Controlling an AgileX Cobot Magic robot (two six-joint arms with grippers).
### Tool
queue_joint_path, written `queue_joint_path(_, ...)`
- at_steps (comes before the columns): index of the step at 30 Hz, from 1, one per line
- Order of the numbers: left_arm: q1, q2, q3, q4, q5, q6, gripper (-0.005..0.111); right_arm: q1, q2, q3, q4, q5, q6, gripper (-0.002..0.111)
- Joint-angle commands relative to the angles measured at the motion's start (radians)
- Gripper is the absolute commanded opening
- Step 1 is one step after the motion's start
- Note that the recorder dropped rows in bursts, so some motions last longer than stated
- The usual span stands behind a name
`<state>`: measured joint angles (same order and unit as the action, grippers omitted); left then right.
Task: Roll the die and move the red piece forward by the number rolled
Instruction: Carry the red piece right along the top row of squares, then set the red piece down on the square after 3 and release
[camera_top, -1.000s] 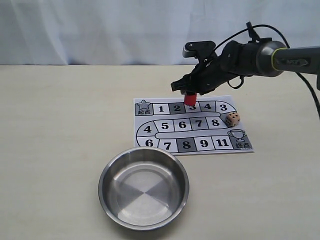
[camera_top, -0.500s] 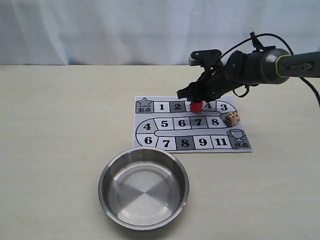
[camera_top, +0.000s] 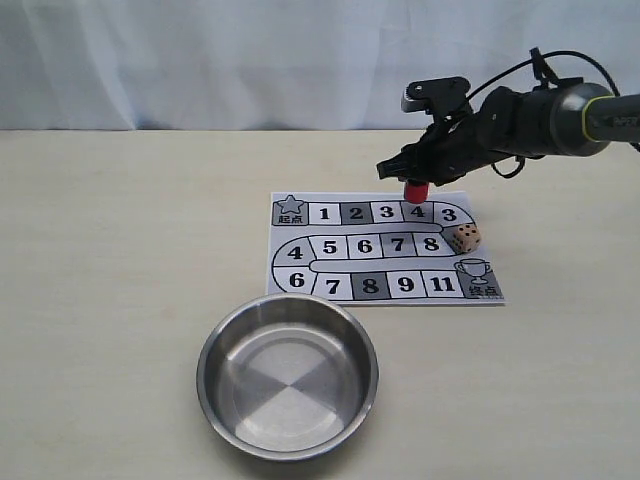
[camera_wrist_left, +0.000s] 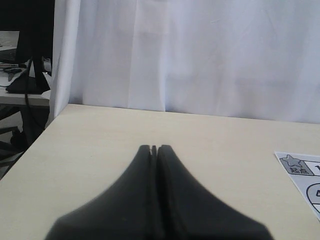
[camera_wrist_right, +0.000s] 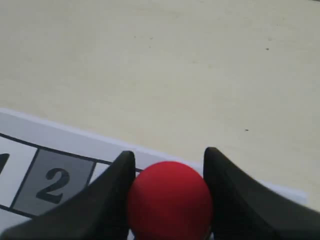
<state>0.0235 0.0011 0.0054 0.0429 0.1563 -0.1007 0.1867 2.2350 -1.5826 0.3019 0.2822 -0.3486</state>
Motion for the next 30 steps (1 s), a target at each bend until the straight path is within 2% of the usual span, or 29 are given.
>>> queue_joint_path(1,0.0,-0.001,-0.005,0.001,-0.013,0.0,0.0,-0.02,-0.01,0.001,0.02,0.001,0.005,0.004)
queue_joint_path(18,0.0,-0.001,-0.005,0.001,-0.014,0.0,0.0,-0.02,0.05,0.039,0.034,-0.016,0.005,0.006)
queue_joint_path(21,0.0,-0.001,-0.005,0.001,-0.014,0.0,0.0,-0.02,0.047,0.037,0.034,-0.02,0.005,0.017)
queue_joint_path(27,0.0,-0.001,-0.005,0.001,-0.014,0.0,0.0,-0.02,0.043,0.037,0.034,-0.023,0.005,0.048)
queue_joint_path(30,0.0,-0.001,-0.005,0.001,-0.014,0.0,0.0,-0.02,0.043,0.037,0.034,-0.038,0.005,0.058)
